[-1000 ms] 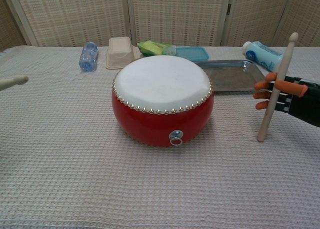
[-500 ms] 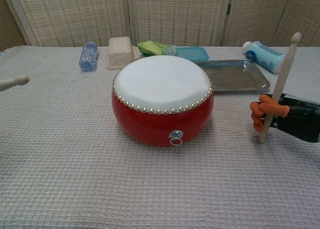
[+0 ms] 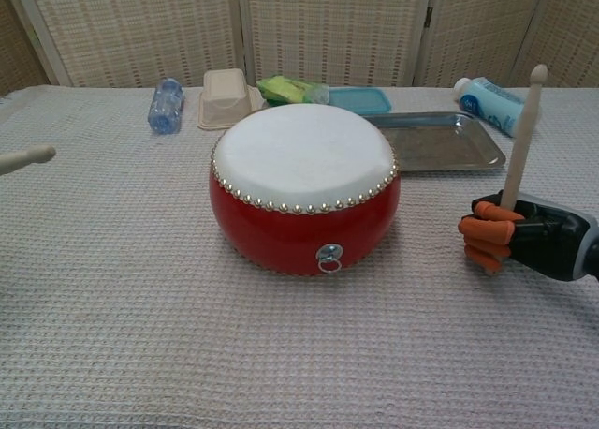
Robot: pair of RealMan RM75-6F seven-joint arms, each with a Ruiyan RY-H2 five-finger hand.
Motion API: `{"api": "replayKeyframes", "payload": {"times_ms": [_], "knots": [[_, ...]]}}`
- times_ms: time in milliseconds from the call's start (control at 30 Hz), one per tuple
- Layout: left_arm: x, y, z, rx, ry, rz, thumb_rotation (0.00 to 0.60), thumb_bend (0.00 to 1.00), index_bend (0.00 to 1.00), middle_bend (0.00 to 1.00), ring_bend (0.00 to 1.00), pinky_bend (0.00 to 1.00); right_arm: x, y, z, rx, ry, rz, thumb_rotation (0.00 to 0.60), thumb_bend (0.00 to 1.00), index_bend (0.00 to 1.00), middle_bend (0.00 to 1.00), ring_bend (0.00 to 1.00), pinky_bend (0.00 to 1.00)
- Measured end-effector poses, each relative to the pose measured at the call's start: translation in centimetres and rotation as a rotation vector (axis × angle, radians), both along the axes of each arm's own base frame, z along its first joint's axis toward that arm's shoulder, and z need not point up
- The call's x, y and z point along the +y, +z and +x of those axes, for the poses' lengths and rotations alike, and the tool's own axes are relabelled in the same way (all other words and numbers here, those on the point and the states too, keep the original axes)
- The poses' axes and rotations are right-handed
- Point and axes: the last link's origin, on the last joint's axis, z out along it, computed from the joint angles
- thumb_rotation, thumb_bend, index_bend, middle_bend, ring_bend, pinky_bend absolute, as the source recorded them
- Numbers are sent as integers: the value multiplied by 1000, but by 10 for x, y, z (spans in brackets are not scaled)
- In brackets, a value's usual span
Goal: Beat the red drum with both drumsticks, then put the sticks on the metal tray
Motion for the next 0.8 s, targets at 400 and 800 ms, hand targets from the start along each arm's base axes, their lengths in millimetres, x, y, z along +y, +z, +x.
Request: {"api": "replayKeyframes", "payload": {"times_ms": [400,800], "knots": [[7,-1,2,37,-38,-5,600,330,1000,1000,1000,1000,-4,4,14,134,146,-30,600,481,1000,1000,1000,1000],[33,9,38,154,-224,-4,600,329,1000,1000,1000,1000,-20,83,38,708,496,-120,600,483,1000,1000,1000,1000]]}}
